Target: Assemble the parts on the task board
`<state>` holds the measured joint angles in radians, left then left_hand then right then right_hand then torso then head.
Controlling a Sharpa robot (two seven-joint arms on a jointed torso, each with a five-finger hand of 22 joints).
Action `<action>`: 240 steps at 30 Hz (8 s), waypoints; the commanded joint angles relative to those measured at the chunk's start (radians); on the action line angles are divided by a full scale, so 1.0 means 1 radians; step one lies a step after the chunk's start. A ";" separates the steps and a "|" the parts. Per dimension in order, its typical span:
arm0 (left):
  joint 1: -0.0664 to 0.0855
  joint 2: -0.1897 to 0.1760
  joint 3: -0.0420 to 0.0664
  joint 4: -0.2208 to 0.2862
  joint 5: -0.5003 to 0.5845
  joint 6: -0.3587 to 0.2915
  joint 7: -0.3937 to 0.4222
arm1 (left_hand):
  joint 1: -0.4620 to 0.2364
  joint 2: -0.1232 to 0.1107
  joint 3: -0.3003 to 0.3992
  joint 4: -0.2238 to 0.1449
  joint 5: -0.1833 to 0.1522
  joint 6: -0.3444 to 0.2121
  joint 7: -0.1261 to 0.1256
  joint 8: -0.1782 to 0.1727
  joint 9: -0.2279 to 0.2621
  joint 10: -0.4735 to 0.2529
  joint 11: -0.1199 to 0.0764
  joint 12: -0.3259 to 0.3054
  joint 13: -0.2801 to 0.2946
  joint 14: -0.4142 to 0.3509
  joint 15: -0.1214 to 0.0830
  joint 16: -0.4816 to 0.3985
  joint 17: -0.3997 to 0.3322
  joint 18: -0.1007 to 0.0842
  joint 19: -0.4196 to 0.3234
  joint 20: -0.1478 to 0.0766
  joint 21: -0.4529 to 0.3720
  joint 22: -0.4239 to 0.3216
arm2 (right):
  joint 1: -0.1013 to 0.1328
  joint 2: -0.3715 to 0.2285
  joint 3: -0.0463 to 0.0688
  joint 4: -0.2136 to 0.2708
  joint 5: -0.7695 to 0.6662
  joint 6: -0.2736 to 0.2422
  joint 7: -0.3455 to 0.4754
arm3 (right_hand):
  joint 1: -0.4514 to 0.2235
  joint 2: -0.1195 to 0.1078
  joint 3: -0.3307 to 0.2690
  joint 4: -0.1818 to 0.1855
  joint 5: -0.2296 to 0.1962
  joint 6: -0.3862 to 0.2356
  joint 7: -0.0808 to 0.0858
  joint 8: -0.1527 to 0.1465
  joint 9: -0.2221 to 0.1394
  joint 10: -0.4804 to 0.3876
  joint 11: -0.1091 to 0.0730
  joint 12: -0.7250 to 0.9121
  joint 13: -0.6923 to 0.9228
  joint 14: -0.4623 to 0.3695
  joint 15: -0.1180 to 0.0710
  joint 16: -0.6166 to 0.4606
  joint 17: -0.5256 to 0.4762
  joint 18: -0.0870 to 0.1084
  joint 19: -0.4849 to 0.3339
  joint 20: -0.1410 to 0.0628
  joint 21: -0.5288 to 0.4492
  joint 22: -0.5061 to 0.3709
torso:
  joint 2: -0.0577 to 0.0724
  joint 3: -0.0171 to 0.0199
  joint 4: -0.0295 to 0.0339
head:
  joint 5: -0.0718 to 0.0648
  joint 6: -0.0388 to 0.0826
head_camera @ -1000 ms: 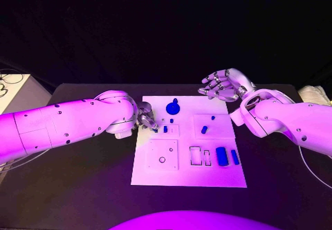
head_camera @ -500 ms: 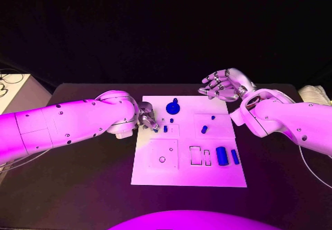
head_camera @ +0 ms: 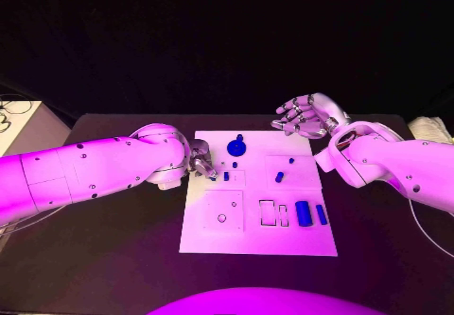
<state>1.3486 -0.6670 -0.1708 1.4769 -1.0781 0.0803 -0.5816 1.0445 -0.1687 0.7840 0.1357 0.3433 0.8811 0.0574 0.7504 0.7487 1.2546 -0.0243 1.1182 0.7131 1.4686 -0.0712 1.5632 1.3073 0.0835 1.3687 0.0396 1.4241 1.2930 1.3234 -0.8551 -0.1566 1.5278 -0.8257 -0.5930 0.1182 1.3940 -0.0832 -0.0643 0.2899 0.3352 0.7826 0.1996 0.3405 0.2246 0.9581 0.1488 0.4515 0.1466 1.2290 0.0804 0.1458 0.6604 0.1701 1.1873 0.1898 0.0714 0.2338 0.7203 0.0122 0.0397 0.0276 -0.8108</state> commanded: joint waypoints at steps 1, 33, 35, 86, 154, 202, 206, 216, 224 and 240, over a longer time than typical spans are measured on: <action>-0.001 0.001 -0.001 0.003 -0.021 0.021 -0.004 | 0.001 0.008 0.159 -0.162 0.005 0.018 -0.011 0.003 0.002 0.001 -0.003 -0.005 -0.001 0.098 -0.007 0.001 0.249 -0.014 0.000 -0.004 0.000 -0.001 | -0.001 0.000 0.000 0.001 -0.002 0.012 0.012 | -0.005 0.001 0.006 0.001 0.003 0.005 0.021 -0.004 -0.001 0.006 -0.001 -0.006 -0.001 -0.006 0.002 -0.005 -0.001 0.013 -0.005 -0.001 -0.004 -0.001 | 0.001 -0.0003 0.0002 | 0.000 -0.001; -0.009 0.016 -0.003 -0.012 0.014 0.036 -0.006 | -0.028 0.016 0.156 -0.150 -0.009 0.023 -0.012 0.005 0.001 0.011 -0.002 -0.001 0.009 0.099 -0.006 0.003 0.253 -0.014 -0.002 -0.003 -0.002 -0.003 | -0.001 -0.002 0.000 0.004 -0.002 0.012 0.012 | -0.007 0.002 0.006 0.001 0.005 0.006 0.020 -0.003 -0.002 0.008 -0.001 -0.007 -0.003 -0.005 0.002 -0.006 -0.002 0.013 -0.005 -0.001 -0.004 -0.003 | 0.001 0.0007 -0.0002 | -0.002 -0.004; -0.011 0.018 -0.003 -0.014 0.016 0.038 -0.006 | -0.029 0.017 0.155 -0.149 -0.010 0.023 -0.012 0.005 0.001 0.011 -0.002 -0.001 0.010 0.099 -0.006 0.003 0.252 -0.014 -0.002 -0.003 -0.002 -0.002 | -0.001 -0.003 0.000 0.004 -0.002 0.011 0.011 | -0.007 0.002 0.006 0.001 0.005 0.006 0.020 -0.003 -0.002 0.008 -0.001 -0.007 -0.003 -0.005 0.002 -0.006 -0.002 0.013 -0.005 -0.001 -0.004 -0.003 | 0.001 0.0006 0.0002 | -0.003 -0.005; -0.017 0.023 -0.003 -0.041 0.023 0.047 -0.008 | -0.118 -0.048 -0.148 0.013 -0.020 0.056 -0.027 -0.004 -0.024 0.010 -0.011 -0.007 0.008 0.098 -0.014 0.001 0.250 -0.014 -0.002 -0.011 -0.016 -0.010 | -0.001 -0.007 0.000 0.006 -0.002 0.006 0.012 | -0.018 0.001 0.006 0.000 0.007 0.002 0.024 -0.007 -0.005 0.007 0.004 -0.017 -0.020 -0.024 0.009 -0.026 -0.017 0.012 -0.024 0.005 -0.007 -0.022 | 0.001 -0.0007 0.0001 | -0.005 -0.008; -0.078 0.113 0.006 -0.192 -0.298 -0.297 0.619 | 0.389 -0.096 -0.315 -0.012 -0.036 -0.164 0.097 -0.255 -0.374 -0.507 0.157 -0.467 -0.506 -0.443 0.137 -0.382 -0.577 0.100 -0.492 0.125 -0.478 -0.541 | -0.001 -0.005 0.000 0.001 0.010 0.024 0.018 | 0.009 0.010 0.033 -0.006 0.006 0.012 0.029 -0.005 -0.012 0.002 0.013 -0.041 -0.076 -0.079 0.027 -0.074 -0.086 0.014 -0.092 0.027 -0.003 -0.087 | 0.003 -0.0007 -0.0004 | -0.034 0.028; -0.078 0.157 0.005 -0.228 -0.321 -0.203 0.532 | 0.392 -0.061 -0.258 -0.035 -0.040 -0.042 0.097 -0.326 -0.451 -0.401 0.133 -0.452 -0.545 -0.298 0.116 -0.188 -0.440 0.094 -0.460 0.110 -0.363 -0.443 | -0.001 -0.006 0.000 0.005 0.011 0.025 0.017 | 0.011 0.010 0.035 -0.005 0.006 0.013 0.030 -0.005 -0.012 0.003 0.014 -0.042 -0.078 -0.079 0.027 -0.074 -0.089 0.014 -0.092 0.027 -0.003 -0.089 | 0.000 -0.0002 0.0009 | -0.037 0.017; -0.078 0.157 0.005 -0.226 -0.318 -0.196 0.535 | 0.391 -0.062 -0.256 -0.037 -0.041 -0.035 0.096 -0.328 -0.452 -0.396 0.133 -0.458 -0.549 -0.296 0.116 -0.184 -0.440 0.093 -0.457 0.110 -0.357 -0.437 | -0.001 -0.006 0.000 0.005 0.011 0.026 0.017 | 0.011 0.010 0.035 -0.005 0.006 0.013 0.030 -0.005 -0.012 0.003 0.014 -0.042 -0.078 -0.079 0.027 -0.074 -0.089 0.014 -0.092 0.027 -0.003 -0.089 | -0.001 -0.0003 0.0008 | -0.037 0.016; -0.078 0.155 0.005 -0.225 -0.304 -0.180 0.537 | 0.392 -0.058 -0.245 -0.048 -0.041 -0.009 0.101 -0.336 -0.457 -0.379 0.133 -0.492 -0.568 -0.287 0.115 -0.171 -0.439 0.089 -0.446 0.110 -0.336 -0.413 | -0.001 -0.006 0.000 0.004 0.011 0.026 0.016 | 0.011 0.010 0.035 -0.005 0.006 0.013 0.030 -0.005 -0.012 0.003 0.014 -0.042 -0.078 -0.079 0.027 -0.074 -0.089 0.014 -0.092 0.027 -0.003 -0.089 | 0.000 0.0000 0.0003 | -0.039 0.015; -0.078 0.155 0.005 -0.227 -0.302 -0.178 0.534 | 0.393 -0.054 -0.237 -0.056 -0.041 0.001 0.102 -0.344 -0.460 -0.367 0.134 -0.515 -0.580 -0.287 0.116 -0.167 -0.445 0.088 -0.443 0.110 -0.326 -0.402 | -0.001 -0.005 0.000 0.004 0.011 0.026 0.016 | 0.012 0.010 0.036 -0.004 0.005 0.014 0.031 -0.006 -0.013 0.004 0.014 -0.042 -0.079 -0.079 0.027 -0.074 -0.091 0.014 -0.092 0.027 -0.003 -0.090 | -0.001 -0.0005 0.0009 | -0.039 0.015; -0.078 0.148 0.005 -0.228 -0.280 -0.258 0.557 | 0.403 -0.003 -0.215 -0.101 -0.049 0.093 0.085 -0.345 -0.444 -0.242 0.104 -0.569 -0.594 -0.186 0.088 -0.120 -0.347 0.069 -0.355 0.087 -0.236 -0.300 | -0.001 -0.005 0.000 0.004 0.009 0.026 0.015 | 0.012 0.010 0.038 -0.003 0.005 0.016 0.031 -0.007 -0.013 0.005 0.014 -0.043 -0.080 -0.078 0.028 -0.074 -0.094 0.014 -0.092 0.027 -0.002 -0.092 | 0.000 -0.0005 0.0003 | -0.038 0.019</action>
<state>1.2724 -0.5170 -0.1641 1.2465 -1.3759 -0.1515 -0.0404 1.4472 -0.1789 0.5684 0.0398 0.2971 0.9658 0.1413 0.4075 0.2952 1.0061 0.0797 0.5531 0.1205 1.2761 0.0178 1.4377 0.9603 0.1696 1.0059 0.1247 1.1833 0.9915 1.3227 -0.8603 -0.1565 1.5304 -0.8113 -0.5790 0.1222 1.3966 -0.0700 -0.0325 0.2885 0.3390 0.7932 0.2037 0.3326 0.2124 0.9575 0.1626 0.4140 0.0678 1.1539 0.1124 0.0779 0.5674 0.1701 1.0999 0.2165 0.0676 0.1431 0.7199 0.0121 0.0401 -0.0093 -0.7932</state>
